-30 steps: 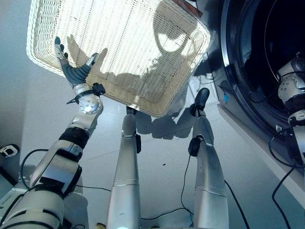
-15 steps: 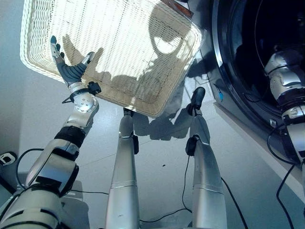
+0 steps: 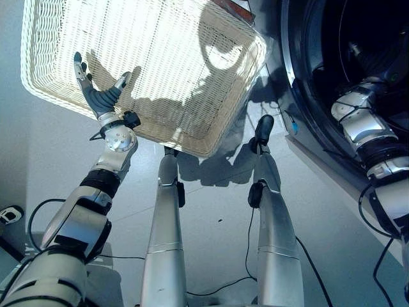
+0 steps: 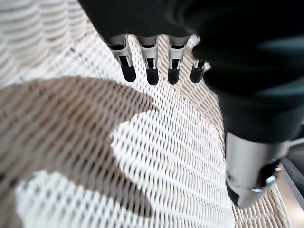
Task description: Put the clothes into the washing machine.
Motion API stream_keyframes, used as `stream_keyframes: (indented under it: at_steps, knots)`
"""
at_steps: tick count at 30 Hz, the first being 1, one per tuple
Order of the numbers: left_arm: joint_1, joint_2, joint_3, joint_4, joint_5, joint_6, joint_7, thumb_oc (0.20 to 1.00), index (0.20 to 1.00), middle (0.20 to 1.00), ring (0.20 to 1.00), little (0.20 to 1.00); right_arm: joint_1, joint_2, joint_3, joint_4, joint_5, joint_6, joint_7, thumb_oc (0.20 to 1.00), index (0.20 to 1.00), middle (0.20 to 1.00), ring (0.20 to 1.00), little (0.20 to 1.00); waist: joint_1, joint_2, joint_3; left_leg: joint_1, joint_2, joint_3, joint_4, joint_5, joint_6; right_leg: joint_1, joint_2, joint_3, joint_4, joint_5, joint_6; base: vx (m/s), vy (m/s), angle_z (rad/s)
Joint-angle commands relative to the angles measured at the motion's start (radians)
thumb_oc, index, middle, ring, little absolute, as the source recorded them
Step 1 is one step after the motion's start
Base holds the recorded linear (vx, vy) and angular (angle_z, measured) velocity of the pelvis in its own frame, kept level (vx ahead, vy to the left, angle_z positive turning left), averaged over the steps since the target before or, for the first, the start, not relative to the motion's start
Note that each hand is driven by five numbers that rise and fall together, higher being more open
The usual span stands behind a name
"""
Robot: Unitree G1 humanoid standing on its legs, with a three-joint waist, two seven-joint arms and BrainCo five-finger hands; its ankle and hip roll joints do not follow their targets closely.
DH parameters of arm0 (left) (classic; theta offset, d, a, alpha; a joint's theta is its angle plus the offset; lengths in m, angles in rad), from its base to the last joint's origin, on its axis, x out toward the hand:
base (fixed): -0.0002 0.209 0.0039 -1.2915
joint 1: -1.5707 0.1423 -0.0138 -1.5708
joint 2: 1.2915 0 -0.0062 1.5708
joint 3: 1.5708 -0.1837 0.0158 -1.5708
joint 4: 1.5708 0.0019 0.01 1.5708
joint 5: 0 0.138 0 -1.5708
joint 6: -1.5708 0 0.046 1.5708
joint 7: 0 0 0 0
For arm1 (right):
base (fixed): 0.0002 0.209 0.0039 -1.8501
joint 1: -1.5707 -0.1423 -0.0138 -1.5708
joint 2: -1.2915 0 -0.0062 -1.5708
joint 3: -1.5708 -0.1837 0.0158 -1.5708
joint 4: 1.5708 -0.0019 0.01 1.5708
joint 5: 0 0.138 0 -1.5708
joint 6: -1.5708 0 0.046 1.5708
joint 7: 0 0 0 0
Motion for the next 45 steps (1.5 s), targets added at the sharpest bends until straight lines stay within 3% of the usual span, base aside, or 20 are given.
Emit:
stream_keyframes:
  at_steps: [1,10,16,22,29,33,38,40,41,43,45]
  knots:
    - [0.036,-0.022,0.063,-0.040,0.084,-0.030,0.023,1.000,1.000,1.000,1.000,1.000,0.036,-0.045,0.031,-0.063,-0.116,-0.002,0.002,1.000,1.000,1.000,1.000,1.000,-0.017,0.037,-0.008,0.076,-0.032,-0.015,-0.032,-0.035,0.080,0.055,0.010,-0.021,0.117,-0.107,0.095,-0.05,0.010,-0.03]
    - [0.159,-0.105,0.035,-0.054,0.093,0.014,-0.107,1.000,1.000,1.000,1.000,1.000,0.261,0.039,0.043,-0.091,-0.225,-0.064,0.113,1.000,1.000,1.000,1.000,1.000,-0.021,0.018,-0.008,0.226,-0.025,0.017,-0.040,-0.047,0.096,0.195,-0.007,-0.026,0.105,-0.101,0.103,-0.05,-0.016,0.02]
    - [0.296,-0.170,0.014,-0.050,0.180,0.025,-0.176,1.000,1.000,1.000,1.000,1.000,0.425,0.113,0.054,-0.048,-0.254,-0.171,0.198,1.000,1.000,1.000,1.000,1.000,0.001,0.015,-0.008,0.415,0.001,0.055,-0.105,-0.052,0.096,0.380,-0.058,-0.058,0.040,-0.095,0.124,-0.06,-0.051,0.01]
    - [0.403,-0.178,-0.001,-0.045,0.250,0.055,-0.226,1.000,1.000,1.000,1.000,1.000,0.548,0.150,0.085,-0.107,-0.272,-0.271,0.383,1.000,1.000,1.000,1.000,1.000,0.019,0.020,-0.008,0.619,0.015,0.091,-0.181,-0.052,0.083,0.574,-0.089,-0.077,-0.015,-0.106,0.137,-0.06,0.005,-0.01]
    - [0.495,-0.178,-0.025,0.028,0.273,0.092,-0.415,1.000,1.000,1.000,1.000,1.000,0.678,0.158,0.118,-0.119,-0.234,-0.339,0.597,1.000,1.000,1.000,1.000,1.000,0.038,0.040,-0.008,0.852,0.003,0.114,-0.257,-0.050,0.078,0.811,-0.121,-0.090,-0.070,-0.123,0.145,-0.01,0.027,0.02]
    - [0.584,-0.180,-0.019,0.098,0.268,0.110,-0.526,1.000,1.000,1.000,1.000,1.000,0.797,0.197,0.110,-0.088,-0.113,-0.358,0.759,1.000,1.000,1.000,1.000,1.000,0.040,0.040,-0.083,0.949,0.000,0.122,-0.288,-0.056,0.073,0.929,-0.115,-0.102,-0.110,-0.137,0.138,0.07,0.001,0.08]
    - [0.729,-0.197,0.053,0.174,0.271,0.166,-0.696,1.000,1.000,1.000,1.000,1.000,0.966,0.317,0.010,0.054,0.139,-0.286,1.033,1.000,1.000,1.000,1.000,1.000,0.032,0.038,-0.208,1.064,0.012,0.139,-0.324,-0.049,0.065,1.053,-0.097,-0.113,-0.144,-0.154,0.122,0.16,-0.014,0.03]
    - [0.750,-0.201,0.065,0.190,0.271,0.178,-0.727,1.000,1.000,1.000,1.000,1.000,0.983,0.335,-0.007,0.097,0.141,-0.278,1.054,1.000,1.000,1.000,1.000,1.000,0.031,0.038,-0.230,1.084,0.015,0.142,-0.331,-0.049,0.064,1.075,-0.094,-0.117,-0.150,-0.157,0.120,0.23,-0.016,0.06]
    - [0.805,-0.214,0.088,0.245,0.290,0.198,-0.807,1.000,1.000,1.000,1.000,1.000,1.020,0.380,-0.056,0.239,0.168,-0.239,1.106,1.000,1.000,1.000,1.000,1.000,0.033,0.042,-0.300,1.136,0.023,0.153,-0.348,-0.049,0.062,1.133,-0.086,-0.125,-0.169,-0.164,0.115,0.24,-0.014,0.11]
    - [0.807,-0.214,0.089,0.249,0.291,0.199,-0.810,1.000,1.000,1.000,1.000,1.000,1.021,0.382,-0.058,0.249,0.168,-0.240,1.108,1.000,1.000,1.000,1.000,1.000,0.033,0.042,-0.303,1.140,0.024,0.154,-0.349,-0.049,0.061,1.138,-0.085,-0.127,-0.172,-0.164,0.115,0.17,-0.005,0.11]
    - [0.833,-0.226,0.093,0.303,0.307,0.210,-0.870,1.000,1.000,1.000,1.000,1.000,1.028,0.416,-0.100,0.377,0.178,-0.192,1.132,1.000,1.000,1.000,1.000,1.000,0.037,0.049,-0.364,1.175,0.031,0.171,-0.359,-0.055,0.057,1.184,-0.079,-0.138,-0.197,-0.166,0.113,0.20,0.015,0.05]
